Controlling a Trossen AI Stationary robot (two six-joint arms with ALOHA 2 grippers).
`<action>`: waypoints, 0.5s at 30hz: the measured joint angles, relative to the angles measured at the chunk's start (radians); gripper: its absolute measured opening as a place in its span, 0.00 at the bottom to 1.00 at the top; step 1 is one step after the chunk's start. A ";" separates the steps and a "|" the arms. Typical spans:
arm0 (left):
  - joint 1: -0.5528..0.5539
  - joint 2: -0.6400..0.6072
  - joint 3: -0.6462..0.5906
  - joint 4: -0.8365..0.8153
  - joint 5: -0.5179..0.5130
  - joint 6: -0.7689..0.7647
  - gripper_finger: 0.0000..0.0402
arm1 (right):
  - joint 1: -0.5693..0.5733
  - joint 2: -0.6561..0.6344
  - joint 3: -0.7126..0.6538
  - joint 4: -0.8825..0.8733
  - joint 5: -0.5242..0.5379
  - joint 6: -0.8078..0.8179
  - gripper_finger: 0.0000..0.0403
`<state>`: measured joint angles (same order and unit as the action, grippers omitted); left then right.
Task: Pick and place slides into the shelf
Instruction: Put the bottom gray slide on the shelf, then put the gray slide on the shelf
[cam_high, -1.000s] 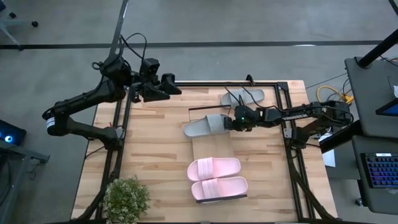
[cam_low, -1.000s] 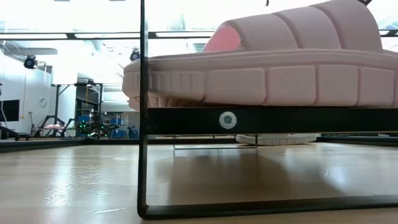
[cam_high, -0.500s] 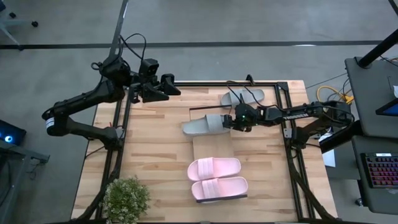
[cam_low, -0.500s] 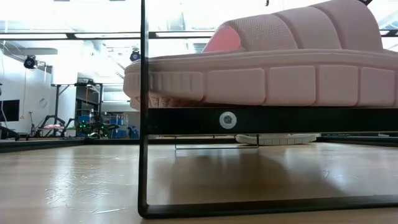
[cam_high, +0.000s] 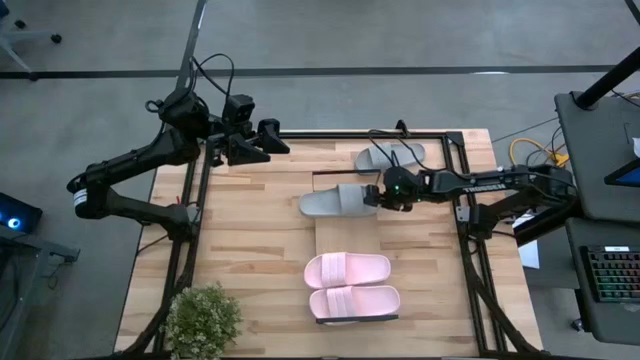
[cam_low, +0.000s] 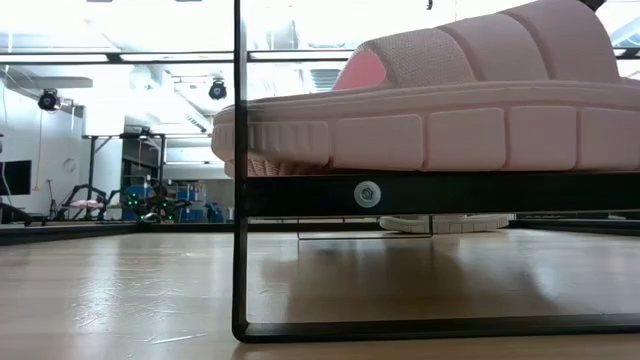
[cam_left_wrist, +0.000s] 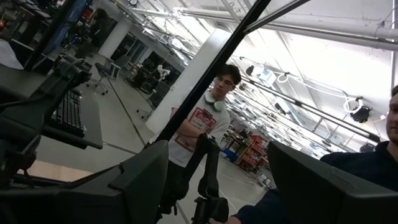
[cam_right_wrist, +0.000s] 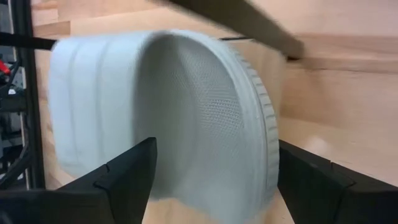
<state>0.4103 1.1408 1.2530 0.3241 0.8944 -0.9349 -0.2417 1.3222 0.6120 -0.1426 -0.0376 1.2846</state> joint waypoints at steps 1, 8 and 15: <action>0.000 0.000 0.000 0.000 0.002 0.003 0.65 | 0.000 -0.010 0.000 -0.013 0.002 0.001 0.72; 0.000 0.000 -0.001 0.000 0.007 0.007 0.65 | 0.000 -0.052 0.001 -0.054 0.009 0.005 0.70; -0.001 -0.002 -0.002 -0.001 0.008 0.006 0.65 | 0.001 -0.049 0.002 -0.144 0.013 0.016 0.68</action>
<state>0.4095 1.1392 1.2514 0.3233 0.9026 -0.9291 -0.2405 1.2735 0.6140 -0.2862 -0.0242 1.3003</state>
